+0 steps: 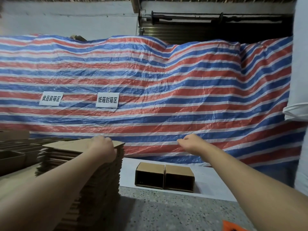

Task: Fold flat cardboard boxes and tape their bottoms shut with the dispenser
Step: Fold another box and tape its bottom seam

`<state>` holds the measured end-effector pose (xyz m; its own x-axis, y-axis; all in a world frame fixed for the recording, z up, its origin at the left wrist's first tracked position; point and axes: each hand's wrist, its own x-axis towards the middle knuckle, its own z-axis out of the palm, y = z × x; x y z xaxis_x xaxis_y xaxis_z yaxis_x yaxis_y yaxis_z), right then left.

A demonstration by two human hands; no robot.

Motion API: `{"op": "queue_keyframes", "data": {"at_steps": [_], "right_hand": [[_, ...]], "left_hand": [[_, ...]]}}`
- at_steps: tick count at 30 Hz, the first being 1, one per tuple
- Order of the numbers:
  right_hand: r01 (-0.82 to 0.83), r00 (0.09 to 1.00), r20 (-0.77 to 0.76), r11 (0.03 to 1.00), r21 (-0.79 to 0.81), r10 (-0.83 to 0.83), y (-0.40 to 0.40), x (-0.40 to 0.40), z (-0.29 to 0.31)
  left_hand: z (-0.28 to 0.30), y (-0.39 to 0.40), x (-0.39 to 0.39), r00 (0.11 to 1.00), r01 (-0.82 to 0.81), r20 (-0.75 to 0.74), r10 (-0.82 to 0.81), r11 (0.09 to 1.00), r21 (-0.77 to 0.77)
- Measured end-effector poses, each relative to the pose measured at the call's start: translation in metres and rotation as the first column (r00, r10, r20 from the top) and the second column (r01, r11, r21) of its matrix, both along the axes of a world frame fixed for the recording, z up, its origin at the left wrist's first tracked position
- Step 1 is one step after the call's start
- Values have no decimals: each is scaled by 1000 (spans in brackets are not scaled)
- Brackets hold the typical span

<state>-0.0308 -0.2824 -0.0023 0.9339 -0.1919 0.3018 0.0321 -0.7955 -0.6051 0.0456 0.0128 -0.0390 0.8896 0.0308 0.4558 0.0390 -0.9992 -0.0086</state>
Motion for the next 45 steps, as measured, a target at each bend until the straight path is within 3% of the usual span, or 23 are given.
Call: {"op": "queue_keyframes", "data": {"at_steps": [3, 11, 13, 17, 22, 26, 30, 32, 34, 37, 40, 43, 45], "right_hand": [[-13, 1000, -15, 999, -31, 13, 4, -6, 0], [-13, 1000, -19, 999, -51, 12, 6, -11, -5], [-25, 999, -23, 998, -56, 24, 7, -10, -7], [-19, 1000, 8, 998, -63, 20, 9, -11, -7], [23, 992, 122, 999, -46, -17, 17, -16, 13], [-25, 957, 291, 998, 61, 6, 13, -26, 37], [-88, 910, 412, 993, 83, 46, -6, -36, 46], [-174, 857, 515, 956, 235, 30, -16, -44, 50], [-299, 800, 600, 875, 381, 11, -26, -54, 54], [-382, 761, 649, 810, 444, 3, -36, -67, 60], [-330, 756, 647, 795, 509, -100, -43, -75, 65], [-246, 762, 620, 804, 542, -186, -43, -82, 70], [-197, 771, 601, 819, 540, -211, -39, -86, 68]], "left_hand": [[-13, 15, -2, 987, -64, -151, 63, 998, -2], [-22, 19, -17, 997, 18, -77, -20, 1000, -21], [-19, 21, -24, 997, 76, 0, -76, 997, -26], [2, 23, -48, 923, 172, 335, -187, 982, 73], [46, 10, -78, 812, 305, 469, -348, 938, 168], [74, -12, -102, 682, 491, 544, -488, 857, 154], [98, -27, -124, 577, 692, 513, -636, 714, 107], [108, -33, -135, 540, 787, 484, -689, 618, 1], [115, -38, -145, 556, 819, 443, -704, 555, -146], [119, -44, -150, 563, 826, 410, -717, 472, -309], [122, -51, -147, 560, 819, 508, -655, 345, -459], [119, -64, -139, 641, 760, 620, -452, 262, -595], [110, -72, -132, 674, 721, 637, -374, 143, -678]]}}
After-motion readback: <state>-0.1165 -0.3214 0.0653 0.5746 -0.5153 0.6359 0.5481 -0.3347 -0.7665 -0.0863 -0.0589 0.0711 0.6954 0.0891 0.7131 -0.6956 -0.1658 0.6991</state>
